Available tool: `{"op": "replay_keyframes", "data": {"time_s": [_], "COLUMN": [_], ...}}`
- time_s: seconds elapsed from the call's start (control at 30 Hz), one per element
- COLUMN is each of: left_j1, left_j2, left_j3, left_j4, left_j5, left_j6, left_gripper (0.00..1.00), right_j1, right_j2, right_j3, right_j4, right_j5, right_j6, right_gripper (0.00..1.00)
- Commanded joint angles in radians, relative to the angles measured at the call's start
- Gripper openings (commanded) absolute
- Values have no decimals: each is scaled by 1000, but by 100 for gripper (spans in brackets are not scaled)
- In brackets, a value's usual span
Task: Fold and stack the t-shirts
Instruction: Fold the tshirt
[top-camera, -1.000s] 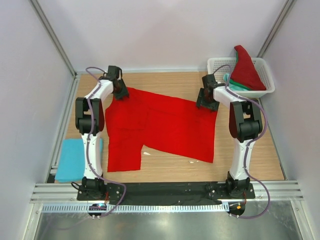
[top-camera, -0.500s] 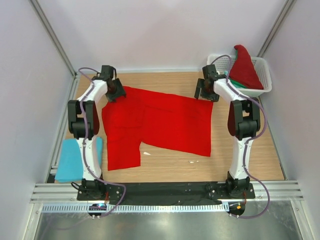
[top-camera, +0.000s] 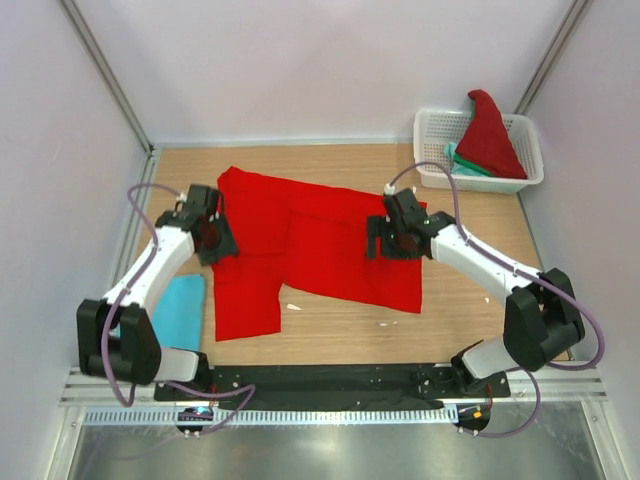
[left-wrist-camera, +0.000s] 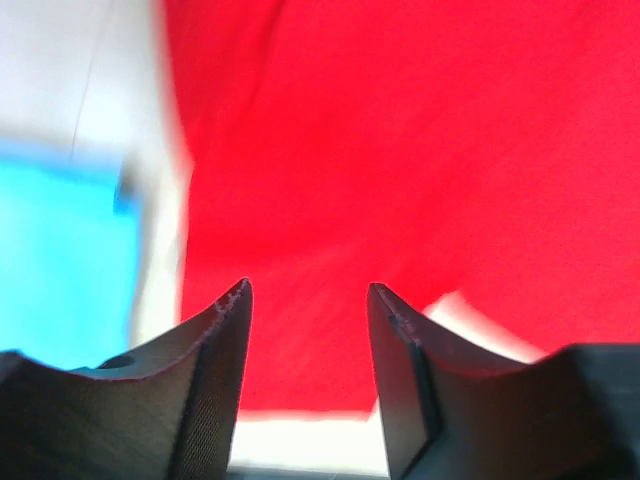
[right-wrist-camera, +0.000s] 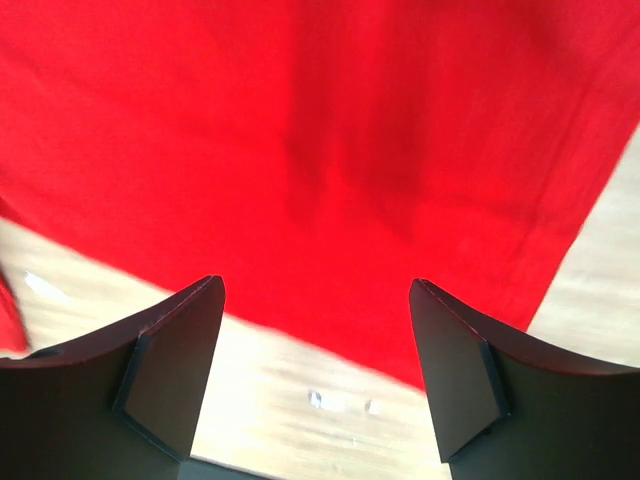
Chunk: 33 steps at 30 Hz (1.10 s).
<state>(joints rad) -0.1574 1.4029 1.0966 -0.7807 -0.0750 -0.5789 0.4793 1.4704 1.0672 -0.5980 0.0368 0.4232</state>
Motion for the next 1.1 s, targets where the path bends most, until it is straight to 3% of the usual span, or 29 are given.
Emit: {"op": "replay_keyframes", "data": {"time_s": [0.0, 0.07, 0.17, 0.43, 0.63, 0.73, 0.8, 0.9, 0.93, 1.0, 1.03, 1.07], "left_j1": [1, -16, -47, -34, -16, -13, -10, 2, 5, 7, 7, 7], "left_j2": [-145, -249, -304, -222, -197, -215, -229, -237, -236, -223, -219, -213], "left_j3": [-173, -285, -306, -512, -572, -583, -599, -612, -612, -604, -603, -601], "left_j4": [-107, -120, -172, -65, 24, 12, 14, 31, 41, 52, 60, 61], "left_j5": [-49, -71, -138, -2, -19, -40, -54, -51, -39, -23, -5, 1], "left_j6": [-122, -175, -297, -487, -522, -539, -544, -529, -521, -506, -490, -484], "left_gripper": [49, 47, 47, 51, 50, 47, 44, 31, 21, 13, 2, 0], "right_j1": [47, 65, 82, 85, 85, 84, 71, 12, -17, -77, -141, -168], "right_j2": [-89, -119, -168, -249, -297, -331, -349, -372, -380, -392, -397, -397], "right_j3": [-113, -174, -226, -236, -299, -340, -351, -388, -401, -455, -487, -499], "right_j4": [72, 96, 124, 90, 102, 83, 43, 26, 33, 70, 81, 86], "right_j5": [-23, -25, -63, -45, -72, -10, 55, 75, 45, -15, -73, -95], "right_j6": [77, 97, 130, 131, 212, 258, 296, 356, 371, 411, 422, 428], "right_gripper": [80, 80, 79, 78, 79, 78, 78, 72, 68, 65, 63, 62]}}
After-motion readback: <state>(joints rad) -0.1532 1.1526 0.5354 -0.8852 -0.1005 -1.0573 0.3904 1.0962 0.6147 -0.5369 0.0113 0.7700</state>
